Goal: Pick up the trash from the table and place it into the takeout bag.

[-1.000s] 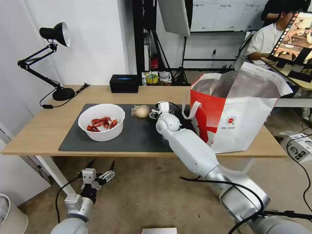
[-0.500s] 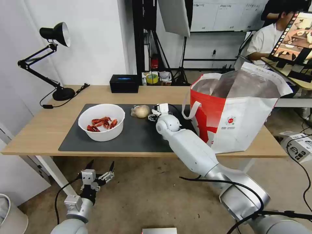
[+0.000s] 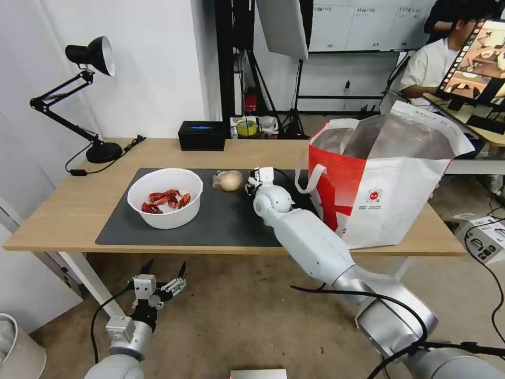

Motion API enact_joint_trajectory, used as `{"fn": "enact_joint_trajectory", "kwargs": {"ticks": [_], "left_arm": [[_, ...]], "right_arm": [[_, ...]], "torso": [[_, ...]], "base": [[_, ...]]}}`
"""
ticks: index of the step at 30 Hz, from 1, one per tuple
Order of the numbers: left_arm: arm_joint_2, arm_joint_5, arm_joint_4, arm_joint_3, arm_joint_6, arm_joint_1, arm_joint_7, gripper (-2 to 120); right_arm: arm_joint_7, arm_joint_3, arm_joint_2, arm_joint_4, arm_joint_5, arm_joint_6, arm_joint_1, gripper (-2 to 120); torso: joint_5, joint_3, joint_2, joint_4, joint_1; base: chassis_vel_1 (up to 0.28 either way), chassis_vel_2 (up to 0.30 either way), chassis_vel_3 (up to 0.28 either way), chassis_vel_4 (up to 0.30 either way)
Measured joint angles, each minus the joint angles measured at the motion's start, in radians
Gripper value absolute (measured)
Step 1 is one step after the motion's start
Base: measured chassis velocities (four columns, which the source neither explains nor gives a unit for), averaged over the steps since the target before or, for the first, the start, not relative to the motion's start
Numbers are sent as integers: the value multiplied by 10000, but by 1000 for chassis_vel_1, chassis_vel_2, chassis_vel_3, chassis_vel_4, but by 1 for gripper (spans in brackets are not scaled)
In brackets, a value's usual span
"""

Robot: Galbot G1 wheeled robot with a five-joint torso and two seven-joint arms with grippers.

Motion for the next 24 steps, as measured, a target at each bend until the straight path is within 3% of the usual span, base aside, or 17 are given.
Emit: {"fn": "enact_joint_trajectory", "kwargs": {"ticks": [3,10,18,24], "left_arm": [[14,0,0,1,-1,-21,-1,100],[30,5,-28,13,0,-25,-7,100],[22,37,-117,29,-1,12,-25,100],[42,39,-250,-27,0,101,-30,100]], "right_arm": [[-57,-1,-120,218,15,60,-94,22],[-281,-48,-475,747,44,282,-232,0],[-886,-208,-1011,1733,138,722,-407,0],[-1062,-455,-1772,3595,517,894,-755,0]], "torso": [[0,0,-1,-4,0],[0,2,-2,-4,0],[-1,1,-2,-3,1],[-1,0,-2,-2,0]], "base": [[0,0,0,0],[0,0,0,0],[0,0,0,0],[0,0,0,0]]}}
